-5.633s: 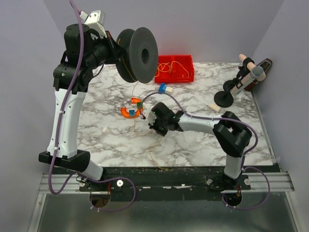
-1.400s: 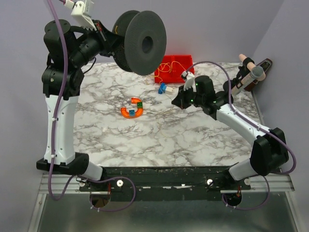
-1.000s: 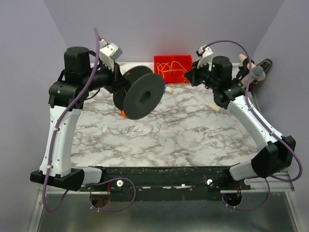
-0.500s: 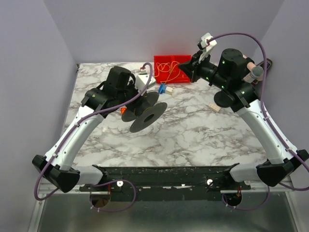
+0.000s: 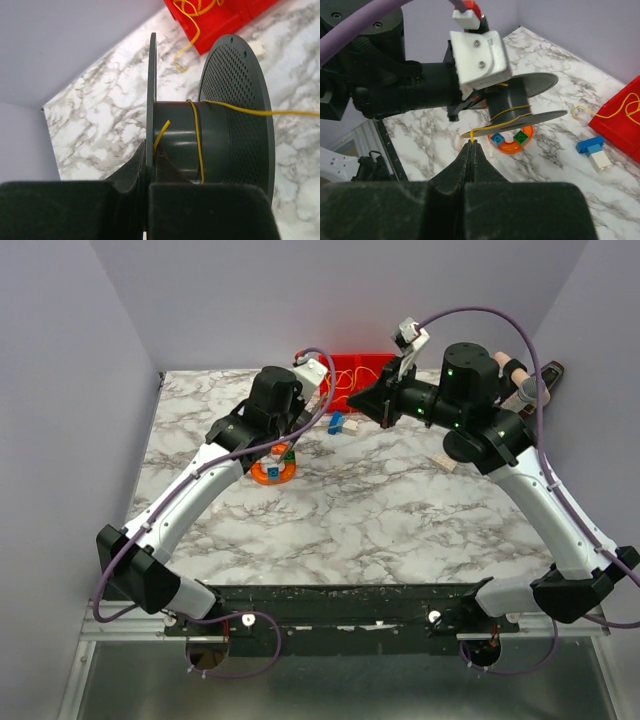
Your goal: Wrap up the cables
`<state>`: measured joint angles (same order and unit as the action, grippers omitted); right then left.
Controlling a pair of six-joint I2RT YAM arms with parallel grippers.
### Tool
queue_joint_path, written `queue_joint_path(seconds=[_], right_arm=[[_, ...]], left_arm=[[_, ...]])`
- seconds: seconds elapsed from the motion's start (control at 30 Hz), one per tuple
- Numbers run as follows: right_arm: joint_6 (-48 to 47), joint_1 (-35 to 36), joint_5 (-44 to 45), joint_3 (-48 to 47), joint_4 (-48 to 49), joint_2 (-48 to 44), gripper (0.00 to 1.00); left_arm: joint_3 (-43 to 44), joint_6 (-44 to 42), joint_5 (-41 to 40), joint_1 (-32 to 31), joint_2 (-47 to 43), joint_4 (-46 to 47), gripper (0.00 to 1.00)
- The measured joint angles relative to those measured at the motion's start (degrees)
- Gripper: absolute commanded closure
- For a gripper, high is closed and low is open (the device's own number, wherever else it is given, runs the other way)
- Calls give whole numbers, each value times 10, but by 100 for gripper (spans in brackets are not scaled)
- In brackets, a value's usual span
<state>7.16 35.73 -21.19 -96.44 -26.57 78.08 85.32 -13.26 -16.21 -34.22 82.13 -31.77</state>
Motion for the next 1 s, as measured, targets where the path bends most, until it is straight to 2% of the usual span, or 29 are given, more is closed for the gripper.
queue_joint_path(seconds=[0.2, 0.33, 0.47, 0.7, 1.0], right_arm=[[66, 30, -65, 20, 39, 13, 99], [104, 70, -99, 47, 86, 50, 99], [132, 82, -113, 87, 119, 65, 99], [144, 82, -115, 127, 188, 90, 99], [86, 90, -57, 176, 247, 97, 99]], left_arm=[[10, 3, -66, 0, 24, 91, 100], [45, 34, -81, 2, 50, 108, 100], [85, 78, -80, 19, 66, 105, 100], [205, 185, -11, 84, 82, 40, 100], [339, 268, 76, 94, 82, -68, 100]])
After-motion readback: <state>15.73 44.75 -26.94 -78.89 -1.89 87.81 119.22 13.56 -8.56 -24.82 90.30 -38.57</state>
